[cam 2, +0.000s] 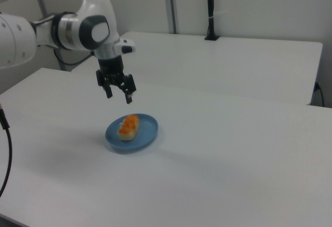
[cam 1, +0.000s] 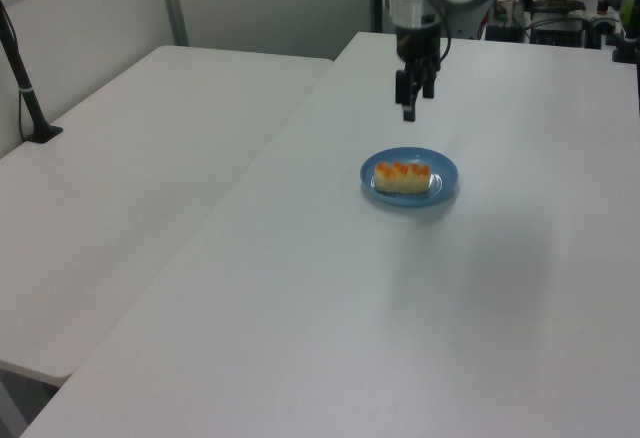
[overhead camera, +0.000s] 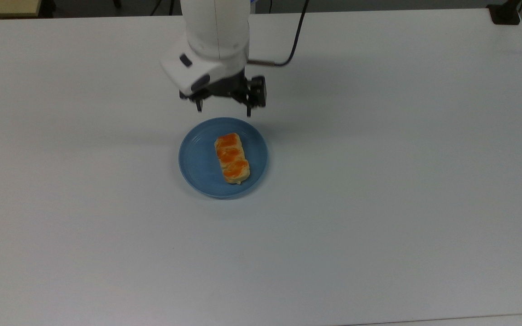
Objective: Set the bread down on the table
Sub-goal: 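Move the gripper down over the bread on the blue plate, then close the gripper on the bread with orange topping, then lift the bread off the plate and carry it beside the plate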
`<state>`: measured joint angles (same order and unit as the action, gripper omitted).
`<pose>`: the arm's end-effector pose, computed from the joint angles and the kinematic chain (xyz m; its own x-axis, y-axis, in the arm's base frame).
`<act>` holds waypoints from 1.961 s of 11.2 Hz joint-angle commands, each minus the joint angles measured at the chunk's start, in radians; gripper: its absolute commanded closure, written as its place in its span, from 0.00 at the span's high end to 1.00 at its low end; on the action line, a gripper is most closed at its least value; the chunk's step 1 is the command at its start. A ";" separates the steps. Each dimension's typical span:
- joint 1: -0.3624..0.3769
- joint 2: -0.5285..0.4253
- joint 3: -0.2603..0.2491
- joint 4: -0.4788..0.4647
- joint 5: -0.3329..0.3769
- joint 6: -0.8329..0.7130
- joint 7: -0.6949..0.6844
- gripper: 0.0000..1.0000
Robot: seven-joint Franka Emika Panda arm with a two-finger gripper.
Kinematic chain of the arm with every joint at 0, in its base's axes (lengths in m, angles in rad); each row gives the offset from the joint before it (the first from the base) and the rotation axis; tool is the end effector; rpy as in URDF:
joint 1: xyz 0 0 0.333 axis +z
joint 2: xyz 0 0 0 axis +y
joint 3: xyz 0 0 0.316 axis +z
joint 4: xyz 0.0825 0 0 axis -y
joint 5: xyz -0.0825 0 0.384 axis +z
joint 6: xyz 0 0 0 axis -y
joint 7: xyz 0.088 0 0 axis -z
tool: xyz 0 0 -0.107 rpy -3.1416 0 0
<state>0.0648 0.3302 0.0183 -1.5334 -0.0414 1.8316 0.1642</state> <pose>0.6546 0.0497 0.4636 0.9971 -0.0711 -0.0262 -0.0701 -0.9968 0.0385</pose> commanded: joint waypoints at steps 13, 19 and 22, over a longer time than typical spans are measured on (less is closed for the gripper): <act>0.067 0.107 -0.064 -0.065 -0.068 0.145 -0.173 0.39; 0.044 -0.265 -0.066 -0.502 -0.017 0.054 -0.196 0.43; 0.044 -0.283 -0.066 -0.628 -0.017 0.104 -0.186 0.43</act>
<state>0.1055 0.0925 -0.0377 -2.0358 -0.0789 1.8644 0.0010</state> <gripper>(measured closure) 0.568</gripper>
